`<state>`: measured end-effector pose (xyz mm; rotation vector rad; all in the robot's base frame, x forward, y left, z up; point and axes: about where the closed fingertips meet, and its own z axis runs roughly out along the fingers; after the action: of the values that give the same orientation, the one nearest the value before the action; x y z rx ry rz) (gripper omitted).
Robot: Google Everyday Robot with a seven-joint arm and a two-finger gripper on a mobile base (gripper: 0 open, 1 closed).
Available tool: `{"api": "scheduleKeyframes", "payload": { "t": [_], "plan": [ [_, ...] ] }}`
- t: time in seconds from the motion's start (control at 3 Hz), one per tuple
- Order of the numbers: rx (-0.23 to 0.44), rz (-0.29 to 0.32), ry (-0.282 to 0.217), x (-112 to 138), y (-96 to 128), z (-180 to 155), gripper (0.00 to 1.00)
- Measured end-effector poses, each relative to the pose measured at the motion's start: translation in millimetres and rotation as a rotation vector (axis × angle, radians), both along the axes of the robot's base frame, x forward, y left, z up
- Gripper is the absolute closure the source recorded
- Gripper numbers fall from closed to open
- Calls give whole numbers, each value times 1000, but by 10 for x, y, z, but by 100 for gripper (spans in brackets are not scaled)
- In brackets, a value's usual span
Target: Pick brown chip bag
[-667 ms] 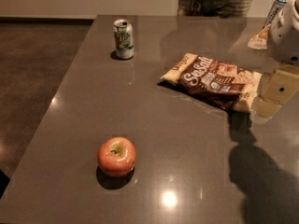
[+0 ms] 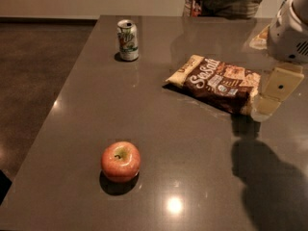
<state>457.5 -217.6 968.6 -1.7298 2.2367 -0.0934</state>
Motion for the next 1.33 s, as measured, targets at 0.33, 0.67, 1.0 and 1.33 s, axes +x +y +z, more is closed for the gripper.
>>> {"api": "scheduleKeyframes", "payload": {
  "t": [0.33, 0.67, 1.0, 1.33],
  "plan": [
    [-16, -8, -7, 266, 52, -156, 0],
    [-31, -38, -13, 542, 101, -333, 0],
    [-50, -97, -1, 751, 112, -521, 0],
    [-60, -185, 31, 952, 70, -707, 0]
  ]
}}
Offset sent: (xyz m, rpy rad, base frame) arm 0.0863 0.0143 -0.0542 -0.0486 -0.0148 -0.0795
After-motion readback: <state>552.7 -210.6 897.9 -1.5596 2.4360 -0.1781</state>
